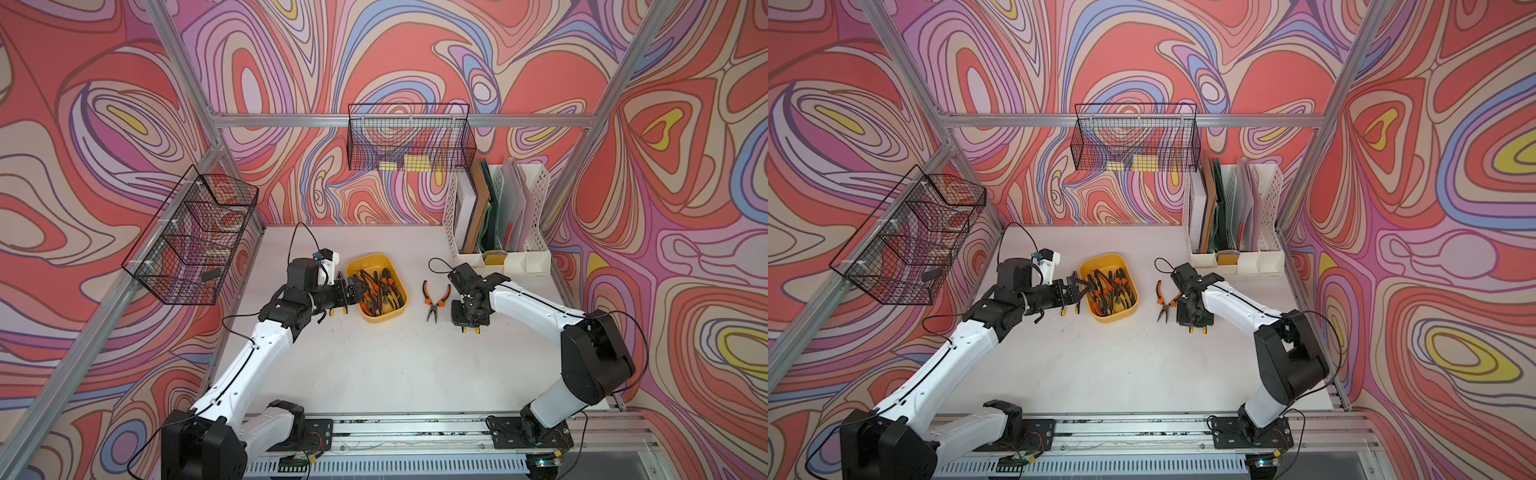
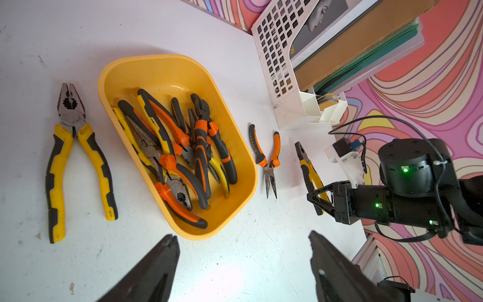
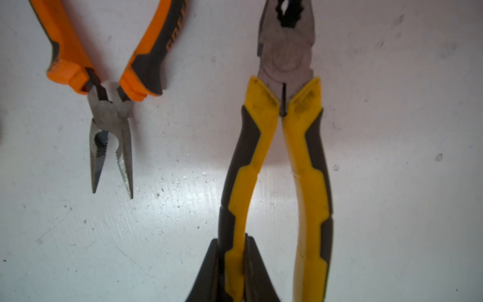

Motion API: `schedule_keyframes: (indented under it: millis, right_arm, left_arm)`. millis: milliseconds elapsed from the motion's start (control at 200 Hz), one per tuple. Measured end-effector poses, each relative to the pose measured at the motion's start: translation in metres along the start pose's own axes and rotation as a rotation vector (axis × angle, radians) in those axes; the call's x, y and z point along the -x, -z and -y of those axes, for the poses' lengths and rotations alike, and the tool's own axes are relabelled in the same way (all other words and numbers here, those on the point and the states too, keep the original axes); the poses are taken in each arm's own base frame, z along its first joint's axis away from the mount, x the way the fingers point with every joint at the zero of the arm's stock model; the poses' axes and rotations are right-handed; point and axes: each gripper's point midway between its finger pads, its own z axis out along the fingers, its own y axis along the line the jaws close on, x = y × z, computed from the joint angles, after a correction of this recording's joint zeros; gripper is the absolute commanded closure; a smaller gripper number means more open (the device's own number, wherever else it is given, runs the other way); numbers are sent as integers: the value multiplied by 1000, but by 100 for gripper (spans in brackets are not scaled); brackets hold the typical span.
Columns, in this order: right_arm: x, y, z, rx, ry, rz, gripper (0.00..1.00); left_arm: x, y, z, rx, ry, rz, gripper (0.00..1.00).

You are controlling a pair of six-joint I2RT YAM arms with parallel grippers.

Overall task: Take the pliers out of the storage box
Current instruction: Place the pliers at the center of the board.

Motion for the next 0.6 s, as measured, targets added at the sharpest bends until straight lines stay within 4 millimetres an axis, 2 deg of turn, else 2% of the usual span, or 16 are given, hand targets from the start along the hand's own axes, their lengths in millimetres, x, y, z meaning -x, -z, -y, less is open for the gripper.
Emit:
schedule_keyframes:
  millis: [155,250,320,431,521,601]
  right_arm:
    - [22,-16,6,33,-5,36,100]
    - [30,-29,11,44,-10,32,100]
    - [32,-39,14,47,-10,22,96]
    - [34,-48,16,55,-7,12,87]
    - [33,-55,15,58,-4,-3,71]
    - [41,-55,13,69,-3,15,56]
  left_arm:
    - [-8,-5,-9,37,56,-32,17]
    - [-21,-13,-20,82,92,-89,18]
    - [-33,-20,-28,123,118,-141,19]
    - [-44,-26,-36,171,151,-198,19]
    - [-46,-26,-39,198,166,-214,19]
    - [-43,-25,-38,217,178,-217,20]
